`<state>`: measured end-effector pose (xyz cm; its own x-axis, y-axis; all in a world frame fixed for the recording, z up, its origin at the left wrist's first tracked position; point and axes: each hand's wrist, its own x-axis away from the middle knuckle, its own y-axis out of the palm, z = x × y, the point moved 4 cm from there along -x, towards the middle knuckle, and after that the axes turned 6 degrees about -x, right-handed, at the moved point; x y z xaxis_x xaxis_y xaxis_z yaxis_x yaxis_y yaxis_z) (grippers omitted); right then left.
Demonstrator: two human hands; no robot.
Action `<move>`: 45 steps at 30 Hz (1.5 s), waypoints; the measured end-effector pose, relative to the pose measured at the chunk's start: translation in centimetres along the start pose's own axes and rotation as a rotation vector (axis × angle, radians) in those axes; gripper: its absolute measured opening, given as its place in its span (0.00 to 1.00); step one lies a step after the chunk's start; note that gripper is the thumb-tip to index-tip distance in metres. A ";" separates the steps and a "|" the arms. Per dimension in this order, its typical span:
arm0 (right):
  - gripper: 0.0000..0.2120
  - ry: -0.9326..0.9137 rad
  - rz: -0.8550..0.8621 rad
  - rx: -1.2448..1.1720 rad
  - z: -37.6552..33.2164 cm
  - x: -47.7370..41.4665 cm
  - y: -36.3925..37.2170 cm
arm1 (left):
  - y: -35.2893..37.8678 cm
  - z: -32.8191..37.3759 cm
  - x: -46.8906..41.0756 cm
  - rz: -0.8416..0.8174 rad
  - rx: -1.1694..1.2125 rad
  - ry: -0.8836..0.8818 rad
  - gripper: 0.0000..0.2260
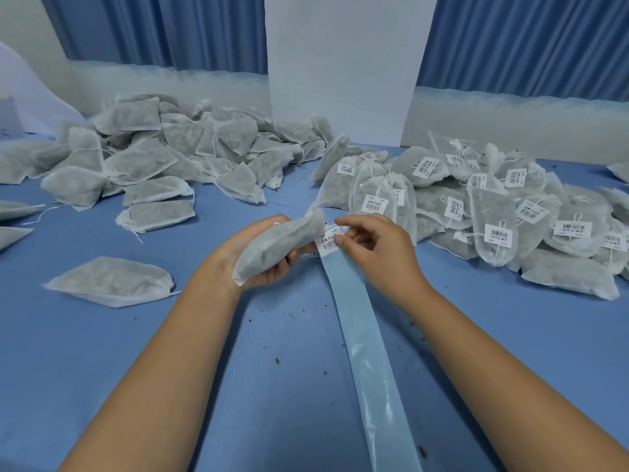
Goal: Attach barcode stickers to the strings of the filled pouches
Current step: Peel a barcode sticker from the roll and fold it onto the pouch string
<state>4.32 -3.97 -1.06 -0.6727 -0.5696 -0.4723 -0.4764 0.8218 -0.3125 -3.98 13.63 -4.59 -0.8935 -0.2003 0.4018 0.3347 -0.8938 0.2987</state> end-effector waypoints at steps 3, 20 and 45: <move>0.11 -0.053 0.003 0.058 -0.3 0.1 -0.1 | -0.1 0.0 -0.1 -0.017 -0.030 0.005 0.17; 0.08 -0.328 0.013 0.287 -1.1 0.9 0.1 | 0.3 -0.1 0.4 0.004 0.123 -0.038 0.05; 0.07 -0.171 -0.126 -0.169 -2.5 1.1 0.4 | 0.6 0.2 0.9 0.125 -0.023 -0.020 0.10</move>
<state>1.97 -4.28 0.29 -0.5034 -0.6445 -0.5755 -0.6480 0.7222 -0.2420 -4.49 13.03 -3.84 -0.8389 -0.3030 0.4522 0.4361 -0.8713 0.2251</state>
